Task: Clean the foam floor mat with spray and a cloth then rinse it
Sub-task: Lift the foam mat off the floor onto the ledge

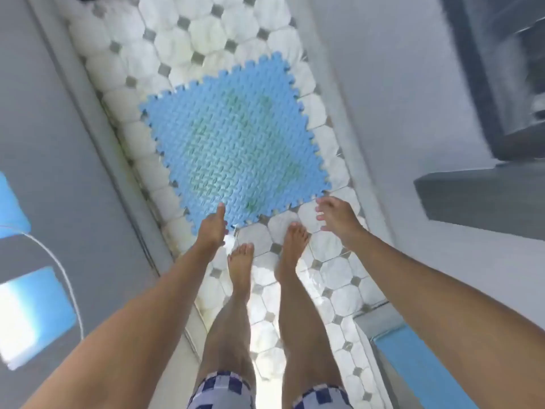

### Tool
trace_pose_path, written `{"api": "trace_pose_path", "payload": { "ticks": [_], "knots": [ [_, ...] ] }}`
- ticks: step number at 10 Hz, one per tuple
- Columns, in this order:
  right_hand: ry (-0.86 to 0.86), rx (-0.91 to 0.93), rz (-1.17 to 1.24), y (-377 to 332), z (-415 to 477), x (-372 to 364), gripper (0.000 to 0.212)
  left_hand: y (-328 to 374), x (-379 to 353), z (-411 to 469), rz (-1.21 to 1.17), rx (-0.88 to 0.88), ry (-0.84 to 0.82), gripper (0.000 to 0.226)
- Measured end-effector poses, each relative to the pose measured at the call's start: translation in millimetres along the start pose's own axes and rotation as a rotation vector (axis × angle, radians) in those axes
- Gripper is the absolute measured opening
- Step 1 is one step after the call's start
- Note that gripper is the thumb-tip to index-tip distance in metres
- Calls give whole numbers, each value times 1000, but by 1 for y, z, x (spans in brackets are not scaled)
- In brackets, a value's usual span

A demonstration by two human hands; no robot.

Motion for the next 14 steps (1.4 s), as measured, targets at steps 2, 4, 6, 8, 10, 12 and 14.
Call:
{"api": "trace_pose_path", "payload": {
  "ticks": [2,4,6,8,10,12,14],
  "knots": [
    [-88,-173,-105,95,124,-49,15,-89,-54,106,-16,195,-2,31],
    [-62,-212,-198,153,202,-75,21,-136,-94,190,-2,249,13,42],
    [23,-259,-150,179,248,-82,39,-135,-122,223,32,317,-10,47],
    [-44,-151,-209,168,271,-113,55,-141,-125,252,4,311,5,48],
    [38,-169,-124,172,280,-120,24,-170,-127,274,-174,351,44,73],
    [164,-312,249,164,253,-106,52,-128,-127,200,-571,462,-51,70],
    [178,-299,610,109,189,-82,24,-115,-105,144,-998,468,86,88]
  ]
}}
Point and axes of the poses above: each hand's wrist, its own z-axis towards the middle knuckle, its own x-axis out of the back of the hand, y = z × x, the point moved 8 cm from there along z, towards the middle knuckle, and after that the axes turned 2 degrees about y, right-handed, at the moved point
